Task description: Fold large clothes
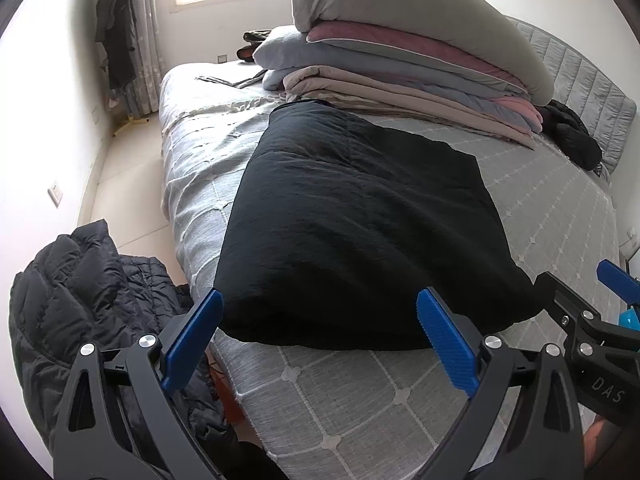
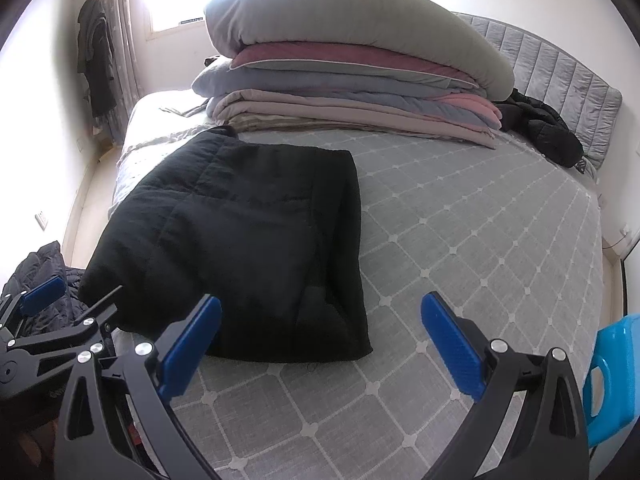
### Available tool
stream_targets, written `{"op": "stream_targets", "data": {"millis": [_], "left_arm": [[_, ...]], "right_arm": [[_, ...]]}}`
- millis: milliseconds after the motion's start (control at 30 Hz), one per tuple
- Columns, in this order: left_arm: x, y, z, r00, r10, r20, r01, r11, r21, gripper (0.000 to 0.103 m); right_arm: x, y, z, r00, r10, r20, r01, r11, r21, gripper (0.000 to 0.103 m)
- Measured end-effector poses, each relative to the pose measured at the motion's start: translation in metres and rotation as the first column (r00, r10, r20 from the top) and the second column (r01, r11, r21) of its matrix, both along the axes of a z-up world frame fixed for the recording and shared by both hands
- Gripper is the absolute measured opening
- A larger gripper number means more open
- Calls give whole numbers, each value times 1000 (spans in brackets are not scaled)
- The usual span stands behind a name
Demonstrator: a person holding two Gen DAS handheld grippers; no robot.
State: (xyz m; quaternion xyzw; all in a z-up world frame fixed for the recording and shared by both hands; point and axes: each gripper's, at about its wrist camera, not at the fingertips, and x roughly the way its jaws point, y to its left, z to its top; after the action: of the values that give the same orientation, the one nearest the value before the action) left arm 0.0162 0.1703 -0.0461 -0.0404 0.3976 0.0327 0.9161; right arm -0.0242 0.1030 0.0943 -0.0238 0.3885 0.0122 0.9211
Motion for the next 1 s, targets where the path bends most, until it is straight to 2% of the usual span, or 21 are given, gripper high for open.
{"op": "stream_targets", "data": {"millis": [1000], "left_arm": [[0,-2,-1,1000,-4,-6,4,1000,-1,94]], "right_arm": [[1,-2,-1,1000,-1,-22,1,1000,18,96]]}}
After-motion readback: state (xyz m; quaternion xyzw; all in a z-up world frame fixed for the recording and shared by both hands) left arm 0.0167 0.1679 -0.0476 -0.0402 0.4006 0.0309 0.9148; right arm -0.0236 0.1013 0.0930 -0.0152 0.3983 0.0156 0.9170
